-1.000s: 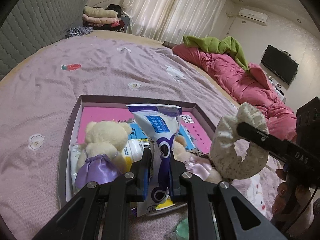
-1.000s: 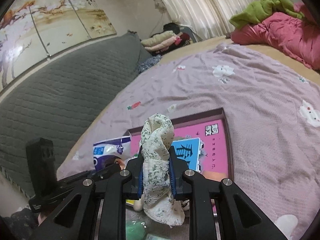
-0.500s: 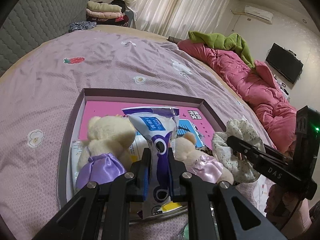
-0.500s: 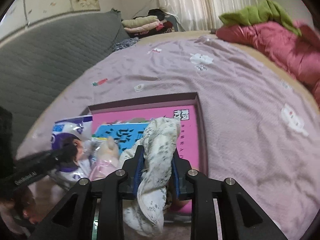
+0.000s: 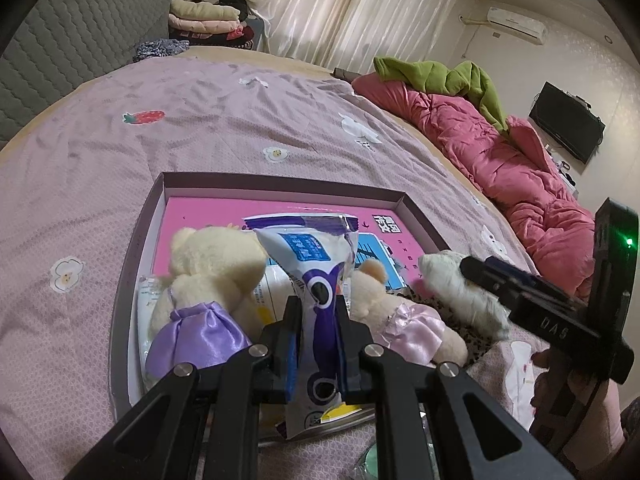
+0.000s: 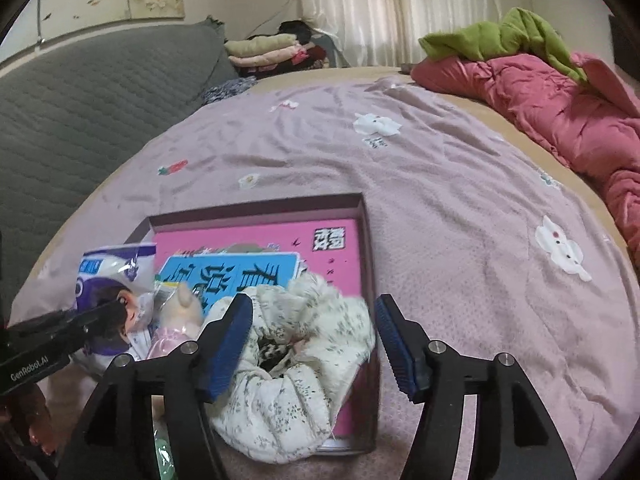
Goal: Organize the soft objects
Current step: 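Lower the floral cloth into the box and open the right gripper, then lower the purple snack bag into the box and open the left gripper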
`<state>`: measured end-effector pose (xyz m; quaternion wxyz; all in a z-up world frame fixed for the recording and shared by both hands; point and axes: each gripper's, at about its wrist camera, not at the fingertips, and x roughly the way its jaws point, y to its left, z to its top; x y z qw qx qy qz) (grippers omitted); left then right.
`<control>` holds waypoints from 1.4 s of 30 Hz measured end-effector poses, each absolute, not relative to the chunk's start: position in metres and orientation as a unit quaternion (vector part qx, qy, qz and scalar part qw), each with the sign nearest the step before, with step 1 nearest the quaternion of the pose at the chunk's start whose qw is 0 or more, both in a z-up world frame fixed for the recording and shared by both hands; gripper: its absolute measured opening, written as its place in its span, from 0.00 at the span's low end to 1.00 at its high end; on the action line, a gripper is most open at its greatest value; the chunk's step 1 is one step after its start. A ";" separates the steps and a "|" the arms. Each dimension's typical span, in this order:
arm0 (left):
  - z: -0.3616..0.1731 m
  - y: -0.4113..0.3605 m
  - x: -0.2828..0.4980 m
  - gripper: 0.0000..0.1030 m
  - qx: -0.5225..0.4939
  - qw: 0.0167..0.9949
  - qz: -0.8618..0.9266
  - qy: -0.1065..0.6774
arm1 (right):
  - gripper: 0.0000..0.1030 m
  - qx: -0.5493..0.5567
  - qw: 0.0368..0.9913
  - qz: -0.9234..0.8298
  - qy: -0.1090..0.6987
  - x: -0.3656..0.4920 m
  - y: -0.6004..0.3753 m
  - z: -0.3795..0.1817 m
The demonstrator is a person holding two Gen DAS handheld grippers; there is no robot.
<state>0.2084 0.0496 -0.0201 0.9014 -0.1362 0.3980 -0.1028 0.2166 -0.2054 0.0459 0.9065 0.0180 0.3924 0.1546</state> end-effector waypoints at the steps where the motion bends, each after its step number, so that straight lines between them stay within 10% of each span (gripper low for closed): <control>1: -0.020 0.050 0.208 0.14 -0.136 0.902 -0.102 0.398 | 0.65 0.020 0.909 0.152 0.388 0.216 -0.208 0.049; 42: -0.007 0.047 0.203 0.48 -0.090 0.913 -0.078 0.389 | 0.73 -0.007 0.920 0.165 0.355 0.203 -0.201 0.067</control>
